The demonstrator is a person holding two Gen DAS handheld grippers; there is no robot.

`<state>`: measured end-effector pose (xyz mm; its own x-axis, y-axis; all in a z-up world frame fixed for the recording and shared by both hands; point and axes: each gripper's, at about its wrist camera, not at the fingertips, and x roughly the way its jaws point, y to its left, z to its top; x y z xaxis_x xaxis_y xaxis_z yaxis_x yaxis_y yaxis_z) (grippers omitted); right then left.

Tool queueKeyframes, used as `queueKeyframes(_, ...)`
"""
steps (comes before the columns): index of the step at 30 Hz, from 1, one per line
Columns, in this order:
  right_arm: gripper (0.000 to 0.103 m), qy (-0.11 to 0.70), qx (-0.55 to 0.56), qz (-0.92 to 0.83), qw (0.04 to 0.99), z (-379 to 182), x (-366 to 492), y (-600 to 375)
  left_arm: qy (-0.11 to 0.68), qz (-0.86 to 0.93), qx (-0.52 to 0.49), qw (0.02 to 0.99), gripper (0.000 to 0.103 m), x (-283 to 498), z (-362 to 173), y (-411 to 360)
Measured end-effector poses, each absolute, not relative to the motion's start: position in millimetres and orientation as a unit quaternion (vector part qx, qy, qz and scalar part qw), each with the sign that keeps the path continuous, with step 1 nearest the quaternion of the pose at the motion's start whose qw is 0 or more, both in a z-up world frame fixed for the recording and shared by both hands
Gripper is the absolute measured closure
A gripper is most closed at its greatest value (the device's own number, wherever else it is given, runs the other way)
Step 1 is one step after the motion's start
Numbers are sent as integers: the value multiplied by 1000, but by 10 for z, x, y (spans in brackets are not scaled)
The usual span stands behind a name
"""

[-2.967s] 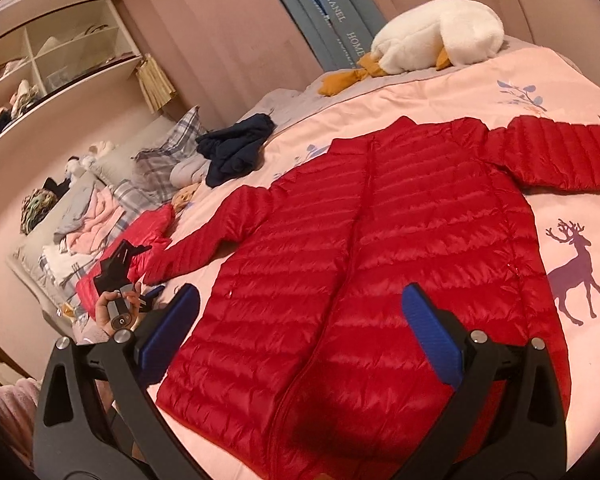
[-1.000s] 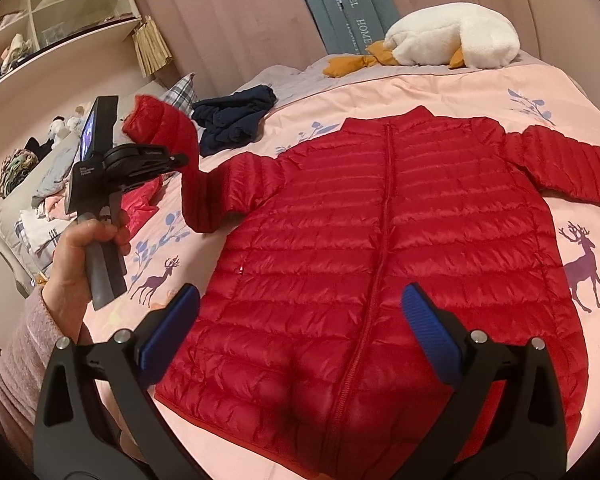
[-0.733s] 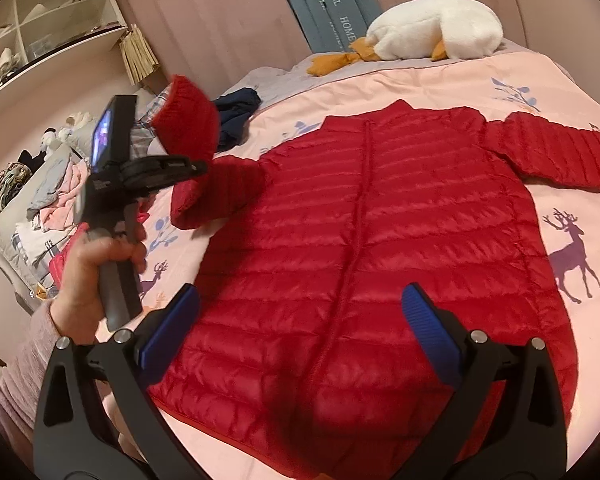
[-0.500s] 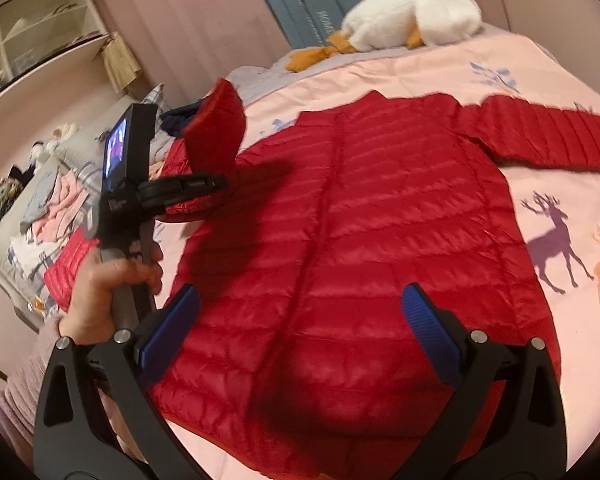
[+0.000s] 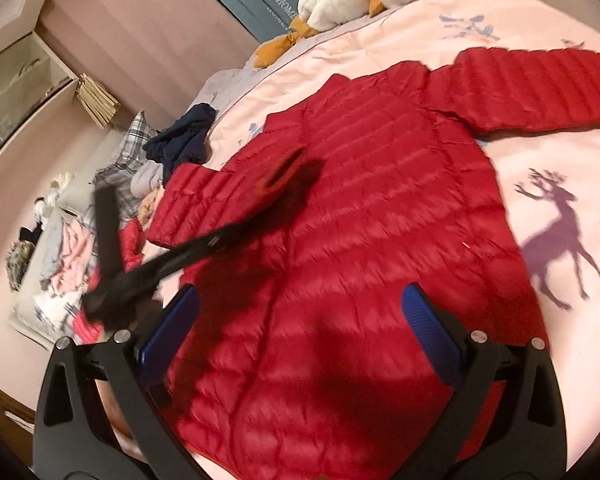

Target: Fold large clothes

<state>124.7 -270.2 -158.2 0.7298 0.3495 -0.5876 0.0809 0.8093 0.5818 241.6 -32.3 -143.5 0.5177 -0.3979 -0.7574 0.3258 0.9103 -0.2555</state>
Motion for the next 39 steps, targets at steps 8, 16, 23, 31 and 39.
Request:
queueKeyframes(8,2,391,321,103,857,-1660,2042,-2585,432,-187,-227,853,16,2204,-1493,933)
queueKeyframes(16,19,415,256,32,872,-1829,2766,-2358,419,-196,-354,813,16,2236,-1660,1517)
queueKeyframes(23,86,428,165,-13,889,-1892,2948,-2187,399,-249,-420,776,16,2623,-1645,1400)
queueKeyframes(31,89,397,131,-7,908,-1571,2948,-2224,394,-228,-490,743,15,3248,-1854,1127)
queueKeyframes(39,91,374,116,-64,918,-1420,2836,-2737,382,-154,-481,774,15,3414,-1920,1185)
